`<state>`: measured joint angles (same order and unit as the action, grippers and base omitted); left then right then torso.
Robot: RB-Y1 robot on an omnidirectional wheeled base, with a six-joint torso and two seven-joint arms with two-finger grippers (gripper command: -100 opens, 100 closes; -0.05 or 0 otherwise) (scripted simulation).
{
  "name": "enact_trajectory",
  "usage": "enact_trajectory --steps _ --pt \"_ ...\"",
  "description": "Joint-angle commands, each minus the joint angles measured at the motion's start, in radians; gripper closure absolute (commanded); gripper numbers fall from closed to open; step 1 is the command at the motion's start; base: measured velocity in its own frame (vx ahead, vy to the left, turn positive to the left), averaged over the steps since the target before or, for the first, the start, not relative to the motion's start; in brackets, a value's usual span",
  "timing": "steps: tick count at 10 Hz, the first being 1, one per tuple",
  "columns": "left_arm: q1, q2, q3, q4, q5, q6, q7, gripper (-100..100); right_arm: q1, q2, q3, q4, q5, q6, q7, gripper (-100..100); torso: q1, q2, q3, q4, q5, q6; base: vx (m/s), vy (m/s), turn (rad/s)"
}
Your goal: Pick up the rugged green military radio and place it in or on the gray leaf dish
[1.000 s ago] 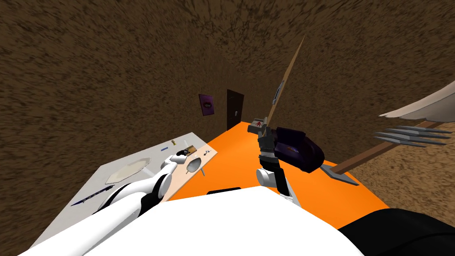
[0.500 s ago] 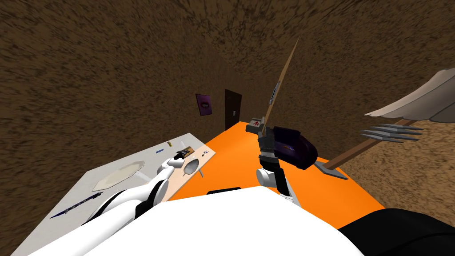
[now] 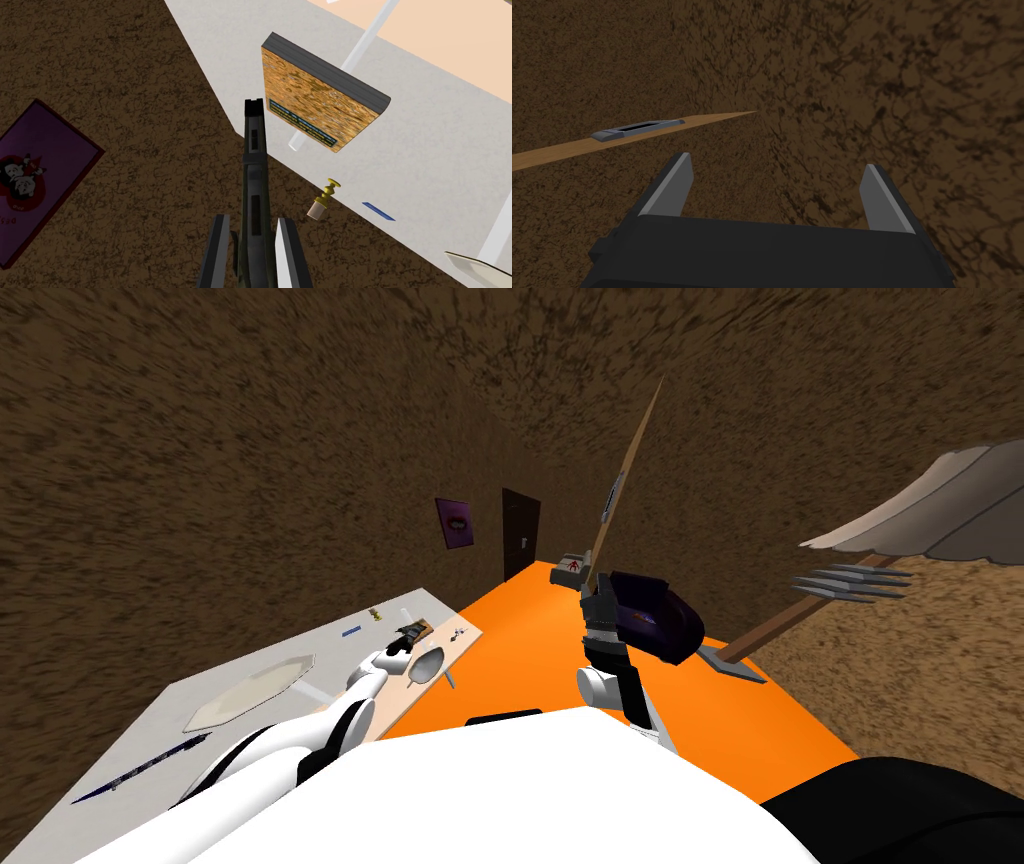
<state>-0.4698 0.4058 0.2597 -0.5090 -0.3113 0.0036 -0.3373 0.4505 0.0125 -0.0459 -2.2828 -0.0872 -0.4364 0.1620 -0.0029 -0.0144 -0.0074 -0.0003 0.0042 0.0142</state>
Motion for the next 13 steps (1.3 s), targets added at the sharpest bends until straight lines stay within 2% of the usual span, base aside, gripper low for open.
enact_trajectory --steps 1,2,3,5,6,8,9,10,11,12,13 --pt "0.0 0.003 -0.003 0.003 -0.001 -0.05 -0.006 100 0.0 0.0 0.0 0.0 0.0 0.0 0.0 0 0.0 0.0 0.0 0.0 0.0 0.0 0.0 0.0 0.0" --pt "0.0 0.003 -0.003 0.003 -0.001 -0.055 -0.006 100 0.0 0.0 0.0 0.0 0.0 0.0 0.0 0 0.0 0.0 0.0 0.001 -0.001 0.0 0.0 0.0 0.0" --pt "0.037 0.007 -0.01 -0.004 -0.017 -0.091 -0.045 100 0.0 0.0 0.0 0.0 0.0 0.0 0.0 0 0.0 0.001 0.001 0.001 0.0 -0.001 0.003 -0.003 -0.112" --pt "0.037 0.007 -0.01 -0.004 -0.017 -0.148 -0.045 100 0.0 0.0 0.0 0.0 0.0 0.0 0.0 0 0.0 0.001 0.001 0.0 0.0 0.0 -0.001 -0.001 -0.039" --pt "0.073 0.009 -0.017 -0.01 -0.033 -0.175 -0.085 100 0.0 0.0 0.0 0.0 0.0 0.0 0.0 0 0.0 0.001 0.001 0.001 -0.001 0.0 -0.002 0.004 -0.112" --pt "0.073 0.009 -0.017 -0.01 -0.033 -0.239 -0.085 100 0.0 0.0 0.0 0.0 0.0 0.0 0.0 0 0.0 0.002 0.001 0.001 -0.001 0.0 -0.007 0.005 -0.034" --pt "0.109 0.011 -0.023 -0.016 -0.049 -0.273 -0.124 100 0.0 0.0 0.0 0.0 0.0 0.0 0.0 0 -0.001 0.002 0.002 0.001 -0.001 0.0 -0.008 0.011 -0.1" --pt "0.109 0.011 -0.023 -0.016 -0.049 -0.312 -0.124 100 0.0 0.0 0.0 0.0 0.0 0.0 0.0 0 0.0 0.002 0.002 0.001 -0.001 0.0 -0.014 0.012 -0.065" --pt "0.109 0.011 -0.023 -0.016 -0.049 -0.329 -0.124 100 0.0 0.0 0.0 0.0 0.0 0.0 0.0 0 0.0 0.003 0.002 0.002 -0.001 0.0 -0.008 0.006 0.002" --pt "0.144 0.012 -0.029 -0.022 -0.064 -0.353 -0.164 100 0.0 0.0 0.0 0.0 0.0 0.0 0.0 0 -0.001 0.003 0.002 0.002 -0.002 0.0 -0.011 0.019 -0.104" --pt "0.144 0.012 -0.029 -0.022 -0.064 -0.371 -0.164 100 0.0 0.0 0.0 0.0 0.0 0.0 0.0 0 0.0 0.003 0.002 0.001 -0.001 0.0 -0.017 0.02 -0.065"
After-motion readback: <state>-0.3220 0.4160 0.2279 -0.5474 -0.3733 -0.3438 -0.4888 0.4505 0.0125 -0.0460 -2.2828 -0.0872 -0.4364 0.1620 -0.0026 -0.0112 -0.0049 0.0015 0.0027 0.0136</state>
